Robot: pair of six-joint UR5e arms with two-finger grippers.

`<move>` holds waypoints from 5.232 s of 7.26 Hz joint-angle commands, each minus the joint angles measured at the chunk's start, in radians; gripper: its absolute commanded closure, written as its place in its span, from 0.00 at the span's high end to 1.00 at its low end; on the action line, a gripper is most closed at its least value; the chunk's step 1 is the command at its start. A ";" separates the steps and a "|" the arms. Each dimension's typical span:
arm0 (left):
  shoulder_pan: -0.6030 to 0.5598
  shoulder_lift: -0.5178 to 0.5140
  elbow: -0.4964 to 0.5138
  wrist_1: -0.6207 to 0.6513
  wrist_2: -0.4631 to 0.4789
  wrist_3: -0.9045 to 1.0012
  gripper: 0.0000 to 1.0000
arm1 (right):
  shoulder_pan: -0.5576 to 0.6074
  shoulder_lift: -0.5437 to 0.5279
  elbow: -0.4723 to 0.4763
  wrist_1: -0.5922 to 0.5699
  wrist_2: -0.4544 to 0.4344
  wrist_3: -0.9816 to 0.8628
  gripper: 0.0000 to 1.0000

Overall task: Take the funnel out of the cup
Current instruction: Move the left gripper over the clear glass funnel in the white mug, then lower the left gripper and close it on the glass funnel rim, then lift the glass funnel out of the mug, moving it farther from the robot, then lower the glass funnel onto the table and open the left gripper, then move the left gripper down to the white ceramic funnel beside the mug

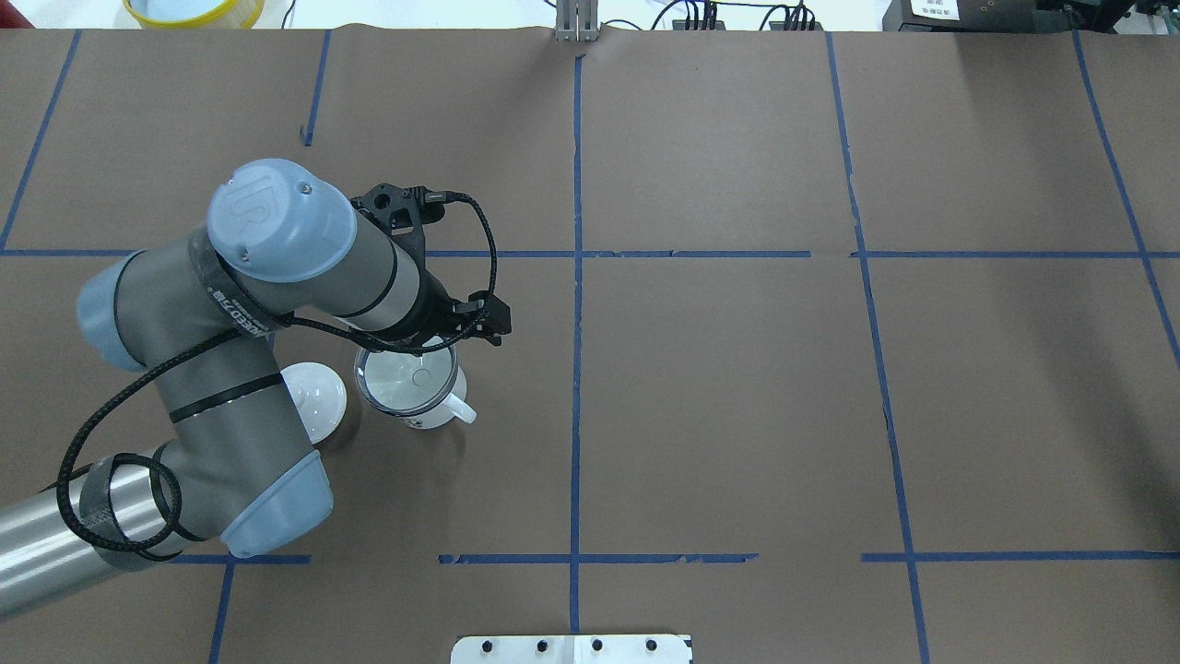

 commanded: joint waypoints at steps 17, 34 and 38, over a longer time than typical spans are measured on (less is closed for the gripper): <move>-0.148 -0.111 0.413 -0.535 0.637 -1.002 0.00 | 0.000 0.000 -0.002 0.000 0.000 0.000 1.00; -0.187 0.221 -0.006 -0.246 0.292 -0.123 1.00 | 0.000 0.000 0.000 0.000 0.000 0.000 1.00; -0.187 0.315 -0.170 -0.016 0.068 0.206 1.00 | 0.000 0.000 0.000 0.000 0.000 0.000 1.00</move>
